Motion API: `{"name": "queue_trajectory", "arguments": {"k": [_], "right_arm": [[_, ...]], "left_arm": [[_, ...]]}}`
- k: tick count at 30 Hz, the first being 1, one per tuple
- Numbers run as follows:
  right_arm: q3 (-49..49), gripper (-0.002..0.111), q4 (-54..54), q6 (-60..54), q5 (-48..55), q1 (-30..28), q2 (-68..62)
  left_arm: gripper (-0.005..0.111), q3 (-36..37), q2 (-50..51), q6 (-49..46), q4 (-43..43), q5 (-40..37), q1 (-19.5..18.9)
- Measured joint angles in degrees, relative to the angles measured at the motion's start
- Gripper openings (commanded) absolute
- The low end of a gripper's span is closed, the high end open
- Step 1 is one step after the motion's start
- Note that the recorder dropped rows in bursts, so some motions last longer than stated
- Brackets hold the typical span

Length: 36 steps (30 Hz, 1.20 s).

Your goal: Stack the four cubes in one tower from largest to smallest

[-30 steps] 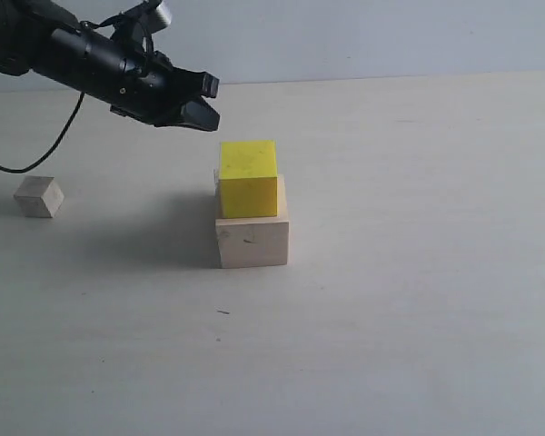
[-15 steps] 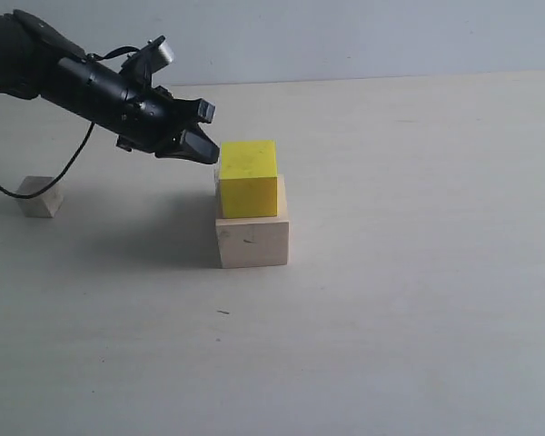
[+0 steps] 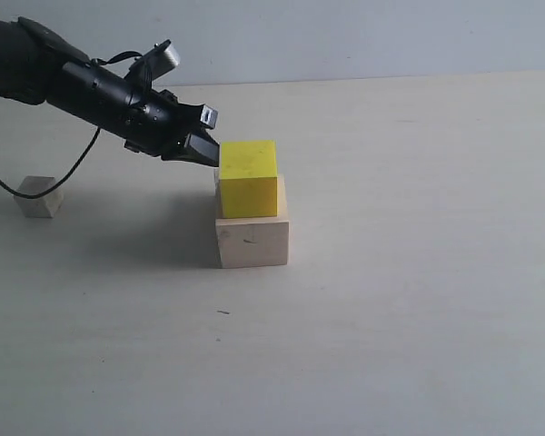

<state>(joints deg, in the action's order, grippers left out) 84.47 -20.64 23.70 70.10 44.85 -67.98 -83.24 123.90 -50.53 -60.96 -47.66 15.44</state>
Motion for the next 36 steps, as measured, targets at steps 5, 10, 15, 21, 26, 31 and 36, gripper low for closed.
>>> {"name": "queue_trajectory", "arguments": {"k": [5,10,15,21,26,31,36], "right_arm": [[0.0,0.0,0.2,0.0,0.0,0.0,0.0],[0.0,0.0,0.7,0.0,0.0,0.0,0.0],[0.0,0.0,0.8,0.0,0.0,0.0,0.0],[0.0,0.0,1.2,0.0,0.0,0.0,0.0],[0.0,0.0,1.3,0.0,0.0,0.0,0.0],[0.0,0.0,1.3,0.0,0.0,0.0,0.0],[0.0,0.0,1.3,0.0,0.0,0.0,0.0]], "left_arm": [[0.0,0.0,0.0,-0.9,-0.1,0.2,1.1],[0.0,0.0,0.0,-1.2,-0.1,0.9,1.2],[0.0,0.0,0.0,-1.4,-0.1,1.6,1.2],[0.0,0.0,0.5,-1.6,-0.1,1.7,1.2],[0.0,0.0,1.9,-2.0,-0.1,1.7,1.2],[0.0,0.0,1.9,-2.8,-0.1,1.7,1.2],[0.0,-0.1,1.9,-2.4,1.2,2.1,1.2]]}}
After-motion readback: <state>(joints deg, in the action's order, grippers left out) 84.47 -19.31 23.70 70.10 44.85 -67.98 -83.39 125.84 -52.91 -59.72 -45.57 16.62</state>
